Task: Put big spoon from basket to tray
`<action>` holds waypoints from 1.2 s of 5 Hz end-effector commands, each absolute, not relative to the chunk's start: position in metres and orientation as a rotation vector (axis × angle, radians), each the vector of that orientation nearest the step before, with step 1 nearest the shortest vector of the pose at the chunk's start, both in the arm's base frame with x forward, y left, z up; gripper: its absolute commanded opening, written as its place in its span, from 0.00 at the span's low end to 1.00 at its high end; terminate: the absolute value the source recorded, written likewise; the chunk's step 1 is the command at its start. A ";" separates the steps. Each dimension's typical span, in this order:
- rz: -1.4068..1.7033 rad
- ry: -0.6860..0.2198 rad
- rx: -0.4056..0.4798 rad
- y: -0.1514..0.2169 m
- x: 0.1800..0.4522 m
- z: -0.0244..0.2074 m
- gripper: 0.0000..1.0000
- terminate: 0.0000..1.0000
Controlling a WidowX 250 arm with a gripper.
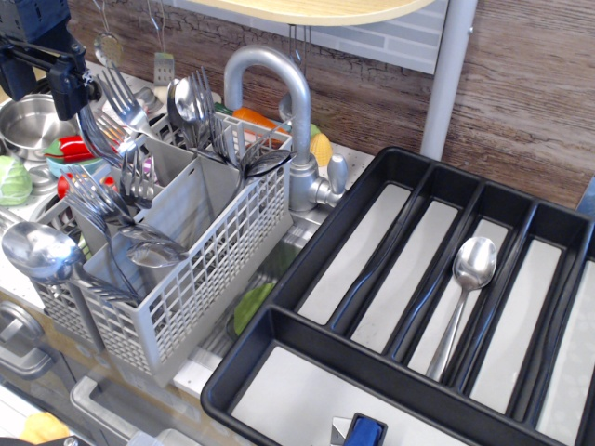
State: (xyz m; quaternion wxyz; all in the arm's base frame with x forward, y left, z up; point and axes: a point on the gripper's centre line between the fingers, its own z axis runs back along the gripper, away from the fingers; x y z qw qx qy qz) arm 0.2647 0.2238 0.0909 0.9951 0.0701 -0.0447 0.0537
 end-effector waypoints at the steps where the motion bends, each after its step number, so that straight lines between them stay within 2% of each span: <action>1: 0.108 -0.090 0.140 0.224 0.265 0.091 1.00 0.00; 3: 0.190 -0.137 0.146 0.218 0.277 0.080 1.00 0.00; 5: 0.210 -0.150 0.147 0.227 0.275 0.074 1.00 0.00; 6: 0.202 -0.141 0.161 0.231 0.274 0.070 0.00 0.00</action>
